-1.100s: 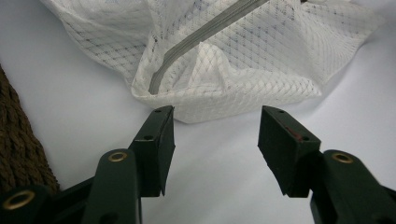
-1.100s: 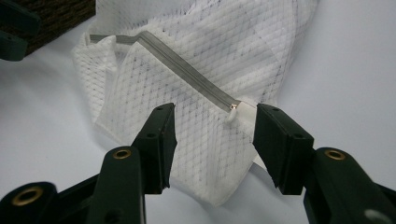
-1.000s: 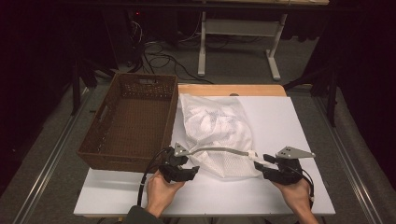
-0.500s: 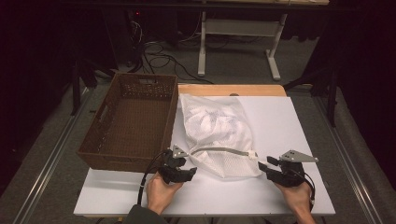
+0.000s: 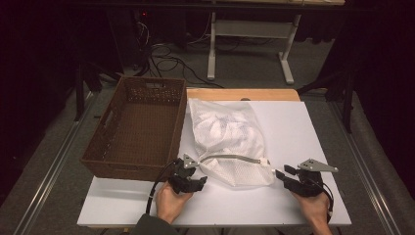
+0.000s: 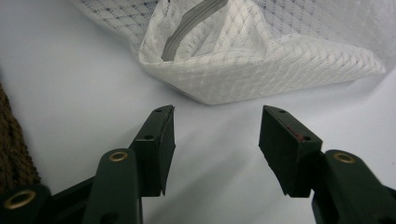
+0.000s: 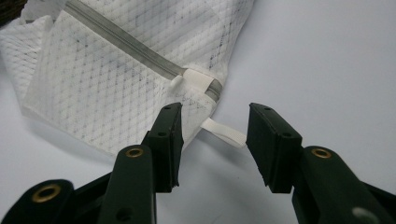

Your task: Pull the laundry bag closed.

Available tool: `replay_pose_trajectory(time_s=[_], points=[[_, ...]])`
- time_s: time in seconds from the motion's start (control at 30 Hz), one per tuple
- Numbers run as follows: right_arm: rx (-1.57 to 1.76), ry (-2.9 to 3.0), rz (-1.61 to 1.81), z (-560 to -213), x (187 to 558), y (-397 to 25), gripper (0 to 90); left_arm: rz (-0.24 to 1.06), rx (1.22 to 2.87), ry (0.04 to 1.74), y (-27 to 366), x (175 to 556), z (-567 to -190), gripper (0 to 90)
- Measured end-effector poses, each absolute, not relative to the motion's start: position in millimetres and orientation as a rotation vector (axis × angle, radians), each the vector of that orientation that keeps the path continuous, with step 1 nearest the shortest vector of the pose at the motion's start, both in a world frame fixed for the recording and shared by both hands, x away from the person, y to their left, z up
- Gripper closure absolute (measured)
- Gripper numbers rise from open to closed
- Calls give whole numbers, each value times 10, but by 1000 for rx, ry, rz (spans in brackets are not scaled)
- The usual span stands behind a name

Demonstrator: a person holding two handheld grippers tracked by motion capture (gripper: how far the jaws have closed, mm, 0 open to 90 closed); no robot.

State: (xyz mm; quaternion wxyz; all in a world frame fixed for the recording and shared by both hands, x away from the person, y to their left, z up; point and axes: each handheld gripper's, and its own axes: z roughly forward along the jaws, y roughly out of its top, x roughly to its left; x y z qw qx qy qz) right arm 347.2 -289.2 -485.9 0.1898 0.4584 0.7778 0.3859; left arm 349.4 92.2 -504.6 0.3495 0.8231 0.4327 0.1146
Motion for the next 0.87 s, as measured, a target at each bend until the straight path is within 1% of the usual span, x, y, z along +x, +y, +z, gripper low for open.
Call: replay_pose_trajectory(time_s=[0.27,0.87], points=[[1319,2182,1071,-4907,3489,-2913,565,309,2111,1143,957,3505,-5066,451],[1331,2189,1059,-4938,3515,-2967,556,318,2129,1163,950,3525,-5121,434]])
